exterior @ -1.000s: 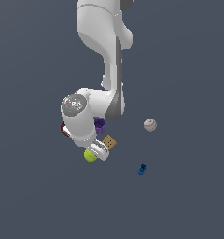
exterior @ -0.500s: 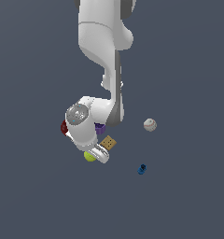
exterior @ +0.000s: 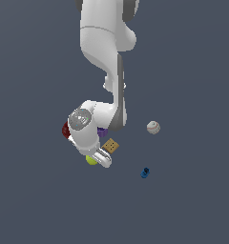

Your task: Pick up a designated object from a clutter of objects.

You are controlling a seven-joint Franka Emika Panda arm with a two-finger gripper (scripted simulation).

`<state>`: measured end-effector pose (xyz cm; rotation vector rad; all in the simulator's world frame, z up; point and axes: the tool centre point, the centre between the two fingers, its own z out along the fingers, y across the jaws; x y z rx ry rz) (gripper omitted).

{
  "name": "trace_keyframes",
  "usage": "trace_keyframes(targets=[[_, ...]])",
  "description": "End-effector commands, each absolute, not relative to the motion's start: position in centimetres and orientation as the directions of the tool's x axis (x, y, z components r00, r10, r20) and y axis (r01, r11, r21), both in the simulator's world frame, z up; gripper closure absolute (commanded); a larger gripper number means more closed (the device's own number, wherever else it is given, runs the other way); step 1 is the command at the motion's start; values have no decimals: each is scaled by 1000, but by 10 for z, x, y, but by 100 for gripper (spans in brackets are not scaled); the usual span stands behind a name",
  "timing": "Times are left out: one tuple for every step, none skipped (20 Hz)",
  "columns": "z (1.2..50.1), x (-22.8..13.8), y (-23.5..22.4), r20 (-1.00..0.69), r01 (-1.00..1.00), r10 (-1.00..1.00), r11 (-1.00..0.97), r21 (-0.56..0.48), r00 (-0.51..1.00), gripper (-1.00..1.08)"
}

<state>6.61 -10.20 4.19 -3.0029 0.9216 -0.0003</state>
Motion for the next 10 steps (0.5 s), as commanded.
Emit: trace_keyframes(targets=[[41, 66, -103, 0, -562, -562, -827, 0, 827, 108], [41, 66, -103, 0, -562, -562, -827, 0, 827, 108], [41, 66, -103, 0, -562, -562, -827, 0, 827, 108], [41, 66, -103, 0, -562, -562, -827, 0, 827, 108], [42, 66, -102, 0, -561, -561, -828, -1, 828, 108], [42, 66, -102, 0, -561, -561, -828, -1, 828, 108], [43, 66, -102, 0, -561, -561, -828, -1, 828, 108], [44, 65, -102, 0, -561, -561, -828, -1, 828, 108], [45, 65, -101, 0, -561, -561, -828, -1, 828, 108], [47, 64, -100, 0, -561, -561, -828, -1, 828, 108]])
